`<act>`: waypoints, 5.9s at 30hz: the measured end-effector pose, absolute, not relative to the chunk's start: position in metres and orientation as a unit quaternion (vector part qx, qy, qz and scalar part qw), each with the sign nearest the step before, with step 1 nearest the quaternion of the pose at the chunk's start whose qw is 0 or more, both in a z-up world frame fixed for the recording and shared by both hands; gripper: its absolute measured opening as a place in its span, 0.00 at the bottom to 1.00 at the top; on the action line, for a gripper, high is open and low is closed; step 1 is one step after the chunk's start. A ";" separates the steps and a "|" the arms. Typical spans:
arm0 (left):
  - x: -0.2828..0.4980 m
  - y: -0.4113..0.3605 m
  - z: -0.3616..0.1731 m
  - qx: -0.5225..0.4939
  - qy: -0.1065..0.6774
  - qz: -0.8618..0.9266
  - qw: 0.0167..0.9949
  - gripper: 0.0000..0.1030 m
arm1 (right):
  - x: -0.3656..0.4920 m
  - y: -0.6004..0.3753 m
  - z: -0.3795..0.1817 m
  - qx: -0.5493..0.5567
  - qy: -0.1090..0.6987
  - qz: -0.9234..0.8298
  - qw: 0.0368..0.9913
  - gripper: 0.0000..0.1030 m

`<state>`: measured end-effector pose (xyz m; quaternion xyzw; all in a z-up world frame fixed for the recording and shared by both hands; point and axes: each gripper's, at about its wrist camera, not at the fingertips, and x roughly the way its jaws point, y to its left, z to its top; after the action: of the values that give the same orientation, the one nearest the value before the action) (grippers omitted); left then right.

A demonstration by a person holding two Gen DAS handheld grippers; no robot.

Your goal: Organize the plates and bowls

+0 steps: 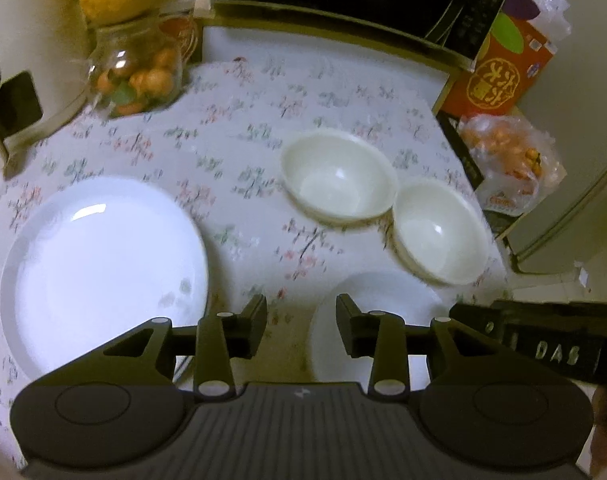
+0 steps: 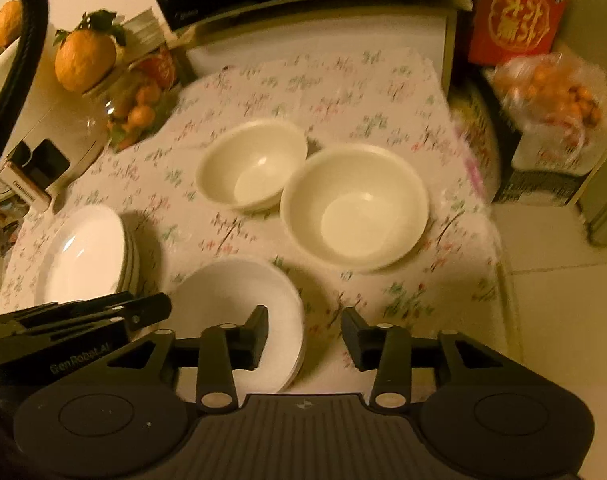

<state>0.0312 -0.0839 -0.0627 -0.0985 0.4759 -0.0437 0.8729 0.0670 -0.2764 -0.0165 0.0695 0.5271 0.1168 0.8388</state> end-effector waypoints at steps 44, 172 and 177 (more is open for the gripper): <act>0.104 -0.142 -0.088 -0.081 0.487 -0.114 0.862 0.41 | 0.129 -0.339 -0.040 0.179 0.546 -0.024 0.818 0.43; 0.004 -0.100 -0.068 -0.080 0.493 -0.102 0.860 0.13 | 0.053 -0.273 -0.013 0.120 0.561 0.135 0.808 0.12; 0.006 -0.100 -0.068 -0.077 0.494 -0.103 0.860 0.13 | 0.053 -0.271 -0.014 0.116 0.561 0.133 0.809 0.12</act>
<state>0.0056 -0.0999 -0.0679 -0.0773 0.4941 -0.1026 0.8599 0.0535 -0.2711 -0.0138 0.1158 0.5608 0.1330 0.8089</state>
